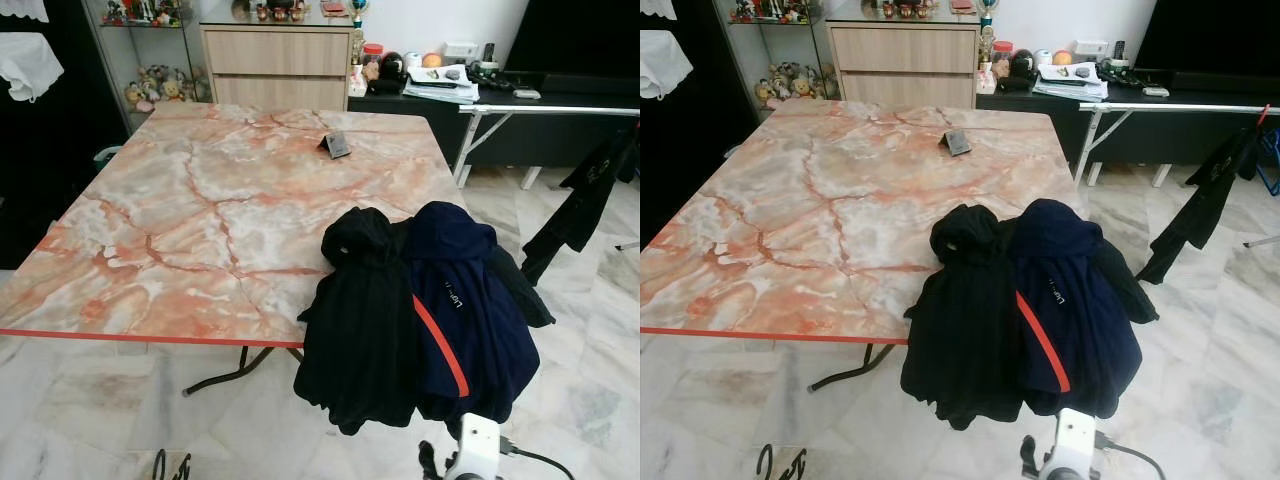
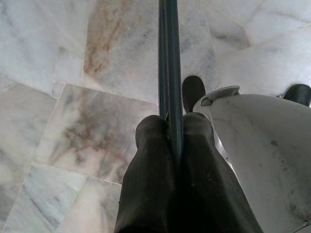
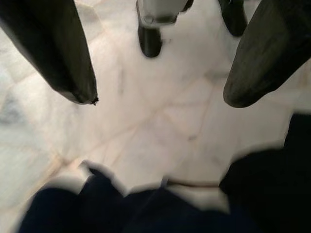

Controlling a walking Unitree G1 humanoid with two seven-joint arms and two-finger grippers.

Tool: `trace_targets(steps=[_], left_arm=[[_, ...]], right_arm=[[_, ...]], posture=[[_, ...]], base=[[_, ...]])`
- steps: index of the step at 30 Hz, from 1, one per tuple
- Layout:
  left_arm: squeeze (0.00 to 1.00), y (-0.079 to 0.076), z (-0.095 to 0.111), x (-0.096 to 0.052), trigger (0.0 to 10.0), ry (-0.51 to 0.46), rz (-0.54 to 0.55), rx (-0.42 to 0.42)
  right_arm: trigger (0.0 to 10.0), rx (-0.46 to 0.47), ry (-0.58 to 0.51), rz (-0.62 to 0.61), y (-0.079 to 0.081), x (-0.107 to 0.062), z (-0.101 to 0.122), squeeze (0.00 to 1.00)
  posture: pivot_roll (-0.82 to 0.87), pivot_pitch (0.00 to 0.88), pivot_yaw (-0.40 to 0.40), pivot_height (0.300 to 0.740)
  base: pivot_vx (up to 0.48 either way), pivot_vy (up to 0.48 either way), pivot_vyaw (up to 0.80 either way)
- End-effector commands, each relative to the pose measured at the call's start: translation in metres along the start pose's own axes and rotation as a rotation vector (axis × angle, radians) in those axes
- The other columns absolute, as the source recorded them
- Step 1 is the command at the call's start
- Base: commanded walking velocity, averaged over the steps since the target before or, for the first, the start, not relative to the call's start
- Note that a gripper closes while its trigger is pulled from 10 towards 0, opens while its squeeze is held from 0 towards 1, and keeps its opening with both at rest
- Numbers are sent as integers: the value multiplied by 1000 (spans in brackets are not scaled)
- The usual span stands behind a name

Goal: Hang hanger

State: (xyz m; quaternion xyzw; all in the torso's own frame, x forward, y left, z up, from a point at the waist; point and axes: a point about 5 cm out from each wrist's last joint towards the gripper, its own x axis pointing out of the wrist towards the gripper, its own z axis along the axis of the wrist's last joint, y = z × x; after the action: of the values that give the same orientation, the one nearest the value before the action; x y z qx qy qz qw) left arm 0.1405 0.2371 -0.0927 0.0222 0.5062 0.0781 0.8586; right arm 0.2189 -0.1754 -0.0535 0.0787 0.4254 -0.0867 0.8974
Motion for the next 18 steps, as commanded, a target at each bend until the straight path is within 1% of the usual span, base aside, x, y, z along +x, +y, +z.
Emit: trace_targets(steps=[1,4,6,7,10,12,15,18], left_arm=[[0,3,-3,-1,10000,12,7,9],[0,3,-3,-1,10000,13,4,25],[0,2,-2,-1,10000,13,-3,41],[0,2,-2,-1,10000,12,-5,44],[0,2,-3,-1,10000,15,-10,68],[0,2,-3,-1,10000,17,-8,73],[0,2,-3,-1,10000,21,-7,81],[0,2,-3,0,10000,20,-10,75]], right_arm=[[10000,-6,27,10,1,1,-14,0],[10000,-9,46,52,7,4,-24,0],[10000,11,88,35,3,3,-37,0],[10000,13,98,34,2,3,-40,0],[10000,9,103,32,1,3,-47,0],[10000,12,99,35,1,3,-47,0],[10000,10,98,41,0,2,-51,0],[10000,15,115,14,-8,0,-60,0]], posture=[[-123,46,16,740],[-115,34,26,740],[-96,26,23,740],[-89,22,20,740],[-87,12,21,740],[-89,11,22,740],[-87,11,23,740],[-81,19,19,740]], base=[[0,0,0],[0,0,0],[0,0,0],[0,0,0],[0,0,0],[0,0,0],[0,-291,0],[0,-300,0]])
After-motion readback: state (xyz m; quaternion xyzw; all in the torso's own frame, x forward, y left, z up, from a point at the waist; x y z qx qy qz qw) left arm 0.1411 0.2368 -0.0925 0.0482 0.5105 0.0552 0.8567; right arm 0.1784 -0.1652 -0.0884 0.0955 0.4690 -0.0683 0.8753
